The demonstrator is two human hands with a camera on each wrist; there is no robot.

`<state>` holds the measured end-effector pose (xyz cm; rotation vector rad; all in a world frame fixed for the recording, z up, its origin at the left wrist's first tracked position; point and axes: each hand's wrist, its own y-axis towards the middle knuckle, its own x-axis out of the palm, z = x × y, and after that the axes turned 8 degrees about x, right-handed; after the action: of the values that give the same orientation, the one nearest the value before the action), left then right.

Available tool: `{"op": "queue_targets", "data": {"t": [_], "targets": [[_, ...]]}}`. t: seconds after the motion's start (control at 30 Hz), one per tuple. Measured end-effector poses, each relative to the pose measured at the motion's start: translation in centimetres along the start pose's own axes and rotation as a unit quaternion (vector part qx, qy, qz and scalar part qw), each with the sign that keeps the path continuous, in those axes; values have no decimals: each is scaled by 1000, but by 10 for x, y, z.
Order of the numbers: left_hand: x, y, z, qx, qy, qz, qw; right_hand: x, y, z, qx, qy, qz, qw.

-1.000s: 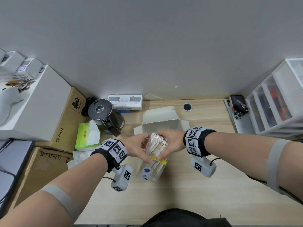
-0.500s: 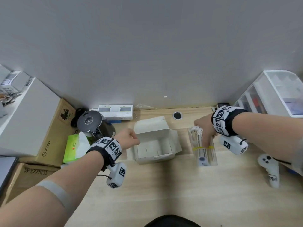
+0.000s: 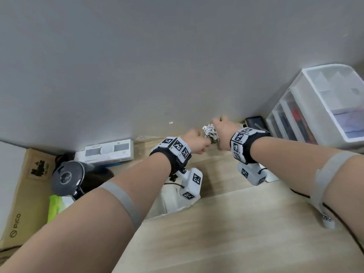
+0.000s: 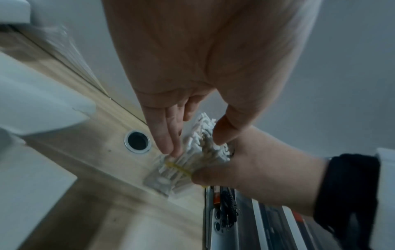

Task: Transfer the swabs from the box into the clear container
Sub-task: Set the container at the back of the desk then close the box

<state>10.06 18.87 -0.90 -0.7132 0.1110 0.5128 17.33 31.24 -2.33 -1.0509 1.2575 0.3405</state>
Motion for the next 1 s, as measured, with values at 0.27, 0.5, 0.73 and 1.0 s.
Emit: {"op": "queue_targets", "data": {"t": [0.27, 0.5, 0.73, 1.0], "targets": [[7, 26, 3, 28, -25, 51, 998, 22, 38, 16, 0, 166, 52, 985], [0, 32, 0, 1, -41, 74, 996, 33, 45, 12, 24, 248, 99, 963], [-23, 5, -16, -11, -75, 115, 990, 32, 20, 14, 75, 130, 159, 976], [-87, -62, -89, -3, -7, 215, 977, 47, -30, -23, 5, 194, 68, 979]]}}
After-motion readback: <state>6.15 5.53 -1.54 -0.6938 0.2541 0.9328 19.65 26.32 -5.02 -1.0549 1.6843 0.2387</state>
